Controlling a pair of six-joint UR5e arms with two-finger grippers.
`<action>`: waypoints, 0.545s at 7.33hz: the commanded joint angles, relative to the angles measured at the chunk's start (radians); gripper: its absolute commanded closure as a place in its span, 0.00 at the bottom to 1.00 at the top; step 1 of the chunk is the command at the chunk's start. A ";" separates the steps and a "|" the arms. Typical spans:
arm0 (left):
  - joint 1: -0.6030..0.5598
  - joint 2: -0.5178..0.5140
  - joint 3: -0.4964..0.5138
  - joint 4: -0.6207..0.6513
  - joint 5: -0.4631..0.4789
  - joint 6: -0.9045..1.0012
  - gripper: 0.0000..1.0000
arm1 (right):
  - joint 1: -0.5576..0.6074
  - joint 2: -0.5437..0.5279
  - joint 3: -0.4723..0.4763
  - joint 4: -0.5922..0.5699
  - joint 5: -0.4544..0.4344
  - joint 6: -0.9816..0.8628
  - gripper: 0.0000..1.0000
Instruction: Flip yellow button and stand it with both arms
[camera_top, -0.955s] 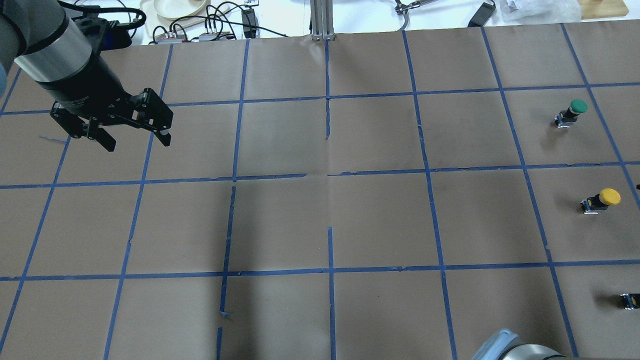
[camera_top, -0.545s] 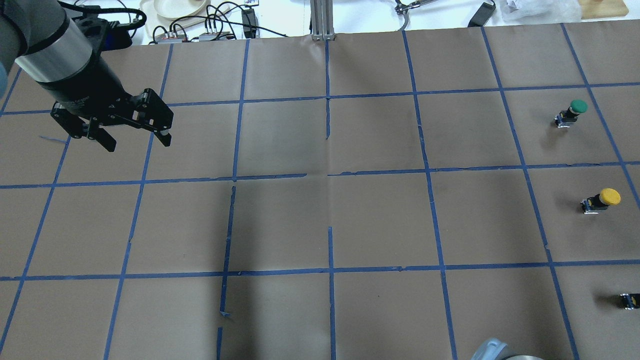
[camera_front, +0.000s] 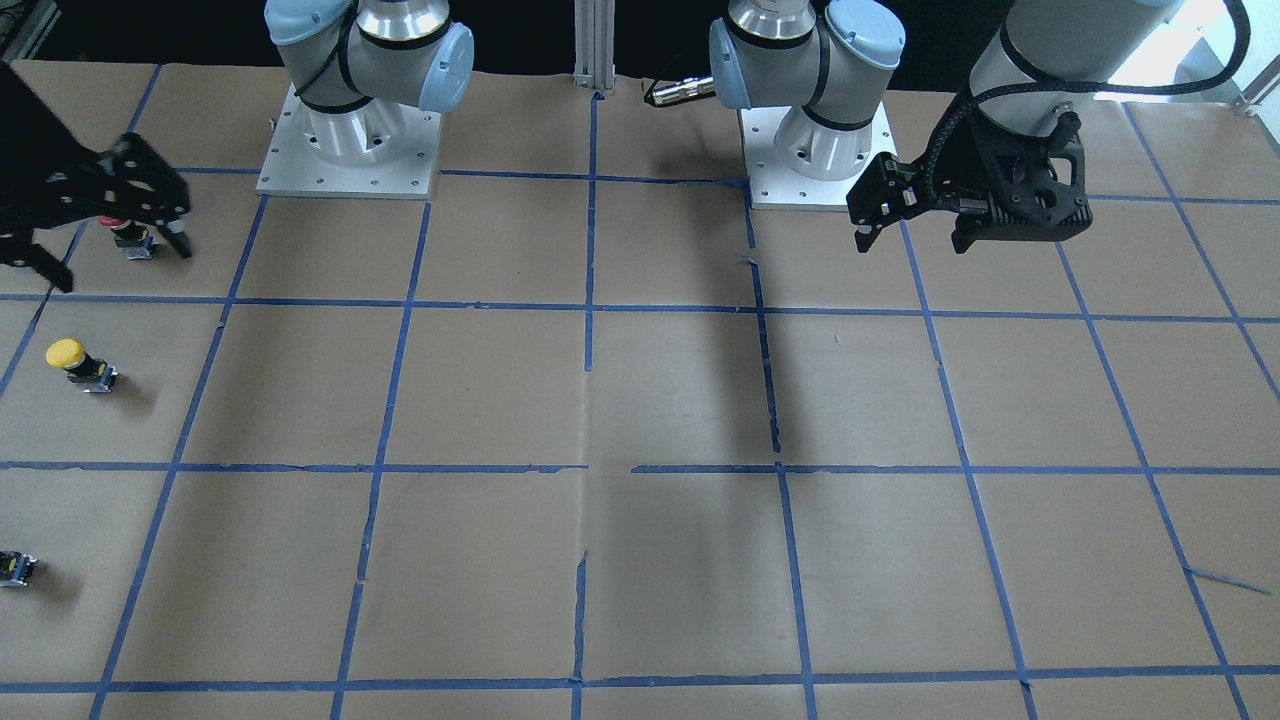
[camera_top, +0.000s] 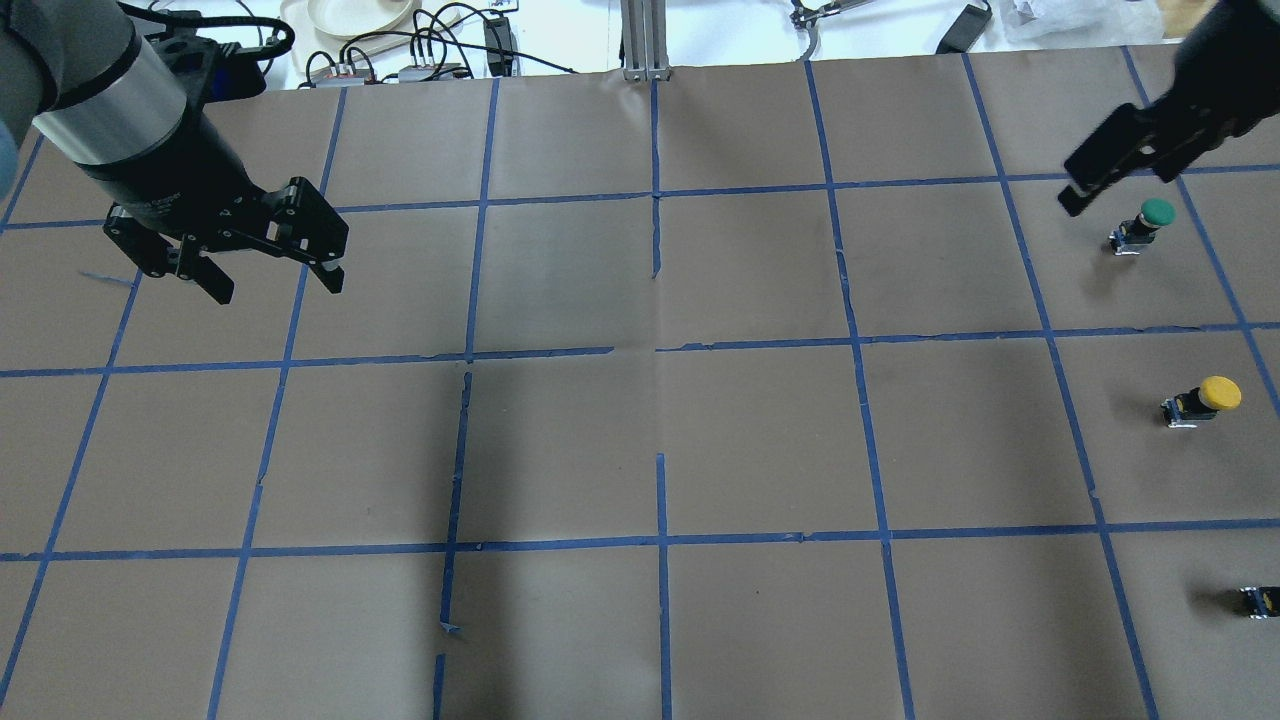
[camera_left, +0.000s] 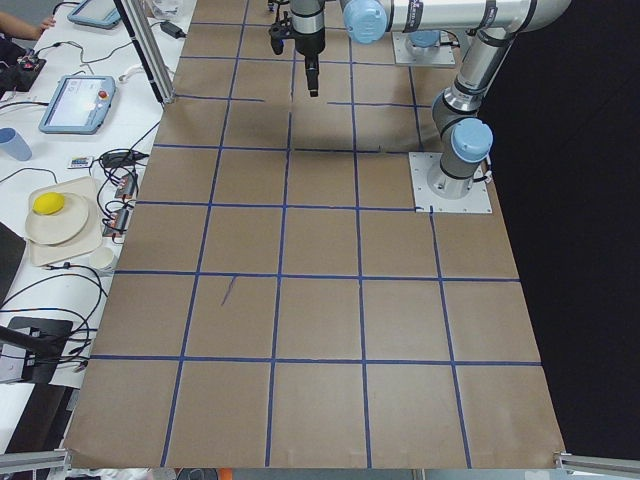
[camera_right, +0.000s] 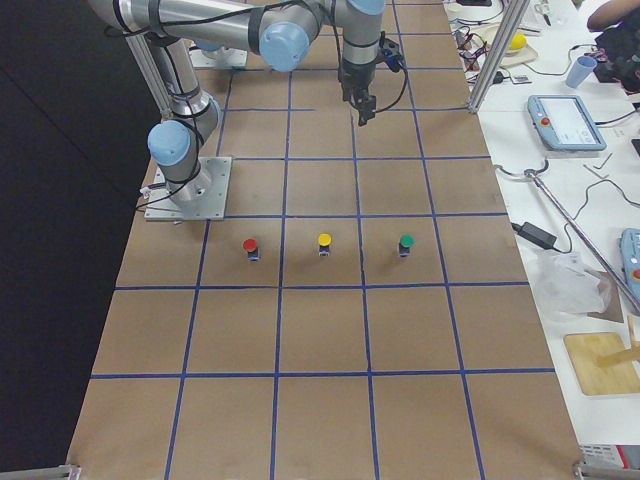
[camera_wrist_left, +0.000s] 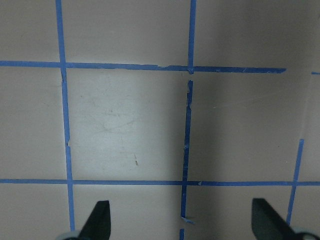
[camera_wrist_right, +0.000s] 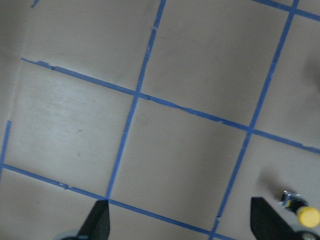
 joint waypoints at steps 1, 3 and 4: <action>0.000 0.000 0.009 0.001 -0.002 0.000 0.00 | 0.192 0.003 -0.011 0.032 -0.004 0.437 0.00; 0.000 -0.002 0.012 0.002 -0.020 -0.002 0.00 | 0.269 0.026 -0.012 0.016 -0.010 0.570 0.00; 0.000 -0.002 0.012 0.003 -0.020 0.000 0.00 | 0.292 0.048 -0.017 -0.009 -0.091 0.572 0.00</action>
